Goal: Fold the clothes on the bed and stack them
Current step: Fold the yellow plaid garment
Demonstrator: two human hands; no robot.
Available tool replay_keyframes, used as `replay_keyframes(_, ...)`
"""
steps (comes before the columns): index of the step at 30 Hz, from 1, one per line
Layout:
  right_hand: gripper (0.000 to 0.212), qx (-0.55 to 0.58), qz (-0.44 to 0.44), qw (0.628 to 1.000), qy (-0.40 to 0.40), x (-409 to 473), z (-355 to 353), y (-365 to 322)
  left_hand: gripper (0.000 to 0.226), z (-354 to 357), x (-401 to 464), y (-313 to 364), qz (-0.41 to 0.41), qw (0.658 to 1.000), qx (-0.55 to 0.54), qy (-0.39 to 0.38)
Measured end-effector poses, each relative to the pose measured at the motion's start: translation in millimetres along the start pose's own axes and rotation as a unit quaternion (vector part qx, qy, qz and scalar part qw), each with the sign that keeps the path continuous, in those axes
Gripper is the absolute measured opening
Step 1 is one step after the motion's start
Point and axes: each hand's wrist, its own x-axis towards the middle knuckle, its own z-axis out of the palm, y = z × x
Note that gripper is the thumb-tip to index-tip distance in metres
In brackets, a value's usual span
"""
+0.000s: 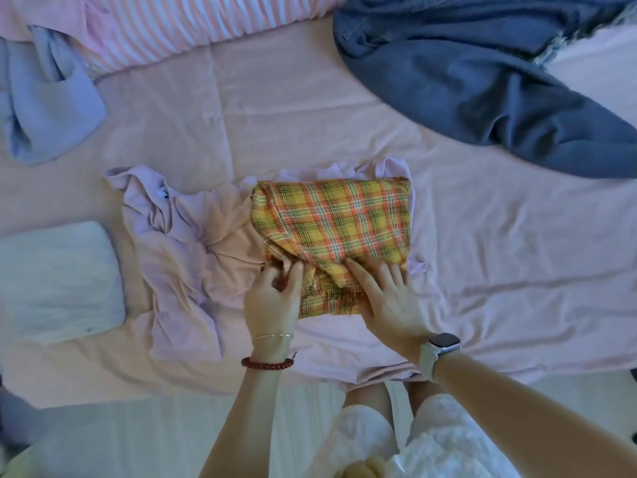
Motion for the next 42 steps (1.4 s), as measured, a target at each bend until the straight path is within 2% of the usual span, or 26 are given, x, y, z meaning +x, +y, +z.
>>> replay_keyframes(5, 0.039, 0.013, -0.044, 0.999, 0.027, 0.0, -8.9, 8.2, 0.035, -9.5, -5.1, -6.4, -0.006, 0.976, -0.216, 0.005)
replay_keyframes(8, 0.042, -0.009, -0.085, 0.996, 0.028, -8.6, -11.4, 11.2, 0.028, -16.0, -14.4, -5.4, 0.024, 0.98, -0.196, 0.004)
replay_keyframes(10, 0.047, -0.025, -0.094, 0.995, 0.009, -14.0, -10.8, 14.2, 0.024, -21.0, -15.2, -12.4, 0.016, 0.98, -0.195, -0.027)
replay_keyframes(13, 0.055, -0.037, -0.054, 0.998, -0.016, -18.7, -8.7, 21.2, 0.022, -24.2, -16.2, -30.0, -0.007, 0.98, -0.178, -0.088)
replay_keyframes(15, 0.057, -0.035, -0.03, 0.999, -0.022, -22.0, -6.5, 23.6, 0.021, -23.3, -19.8, -33.9, -0.051, 0.975, -0.183, -0.111)
replay_keyframes(17, 0.053, -0.039, -0.029, 0.999, -0.014, -24.8, -4.9, 22.6, 0.016, -20.3, -23.7, -33.9, -0.158, 0.942, -0.275, -0.111)
replay_keyframes(19, 0.04, -0.043, -0.036, 0.998, 0.01, -24.3, -5.3, 17.8, 0.016, -18.2, -30.1, -27.5, -0.276, 0.876, -0.376, -0.121)
replay_keyframes(20, 0.033, -0.039, -0.039, 0.998, 0.024, -22.6, -5.5, 14.9, 0.018, -17.0, -34.3, -24.5, -0.308, 0.854, -0.393, -0.145)
replay_keyframes(23, 0.019, 0.004, -0.039, 0.998, 0.043, -15.2, -7.2, 8.1, 0.02, -11.2, -46.5, -12.4, -0.319, 0.831, -0.389, -0.237)
replay_keyframes(25, 0.015, 0.03, -0.04, 0.998, 0.045, -9.3, -9.3, 6.5, 0.025, -7.4, -47.1, -3.1, -0.317, 0.824, -0.396, -0.253)
replay_keyframes(32, 0.012, 0.058, -0.061, 0.995, 0.05, -4.6, -20.9, 10.2, 0.04, -8.2, -46.1, 15.8, -0.379, 0.795, -0.414, -0.231)
replay_keyframes(35, 0.007, 0.064, -0.05, 0.995, 0.049, -5.0, -23.8, 10.6, 0.028, -13.9, -43.7, 16.1, -0.39, 0.79, -0.425, -0.207)
replay_keyframes(40, 0.007, 0.098, -0.065, 0.992, 0.042, -4.6, -28.0, 7.6, 0.04, -16.6, -32.6, 21.6, -0.452, 0.717, -0.491, -0.201)
replay_keyframes(42, 0.008, 0.101, -0.078, 0.991, 0.037, -6.3, -29.0, 8.8, 0.029, -13.6, -29.0, 24.3, -0.451, 0.702, -0.522, -0.173)
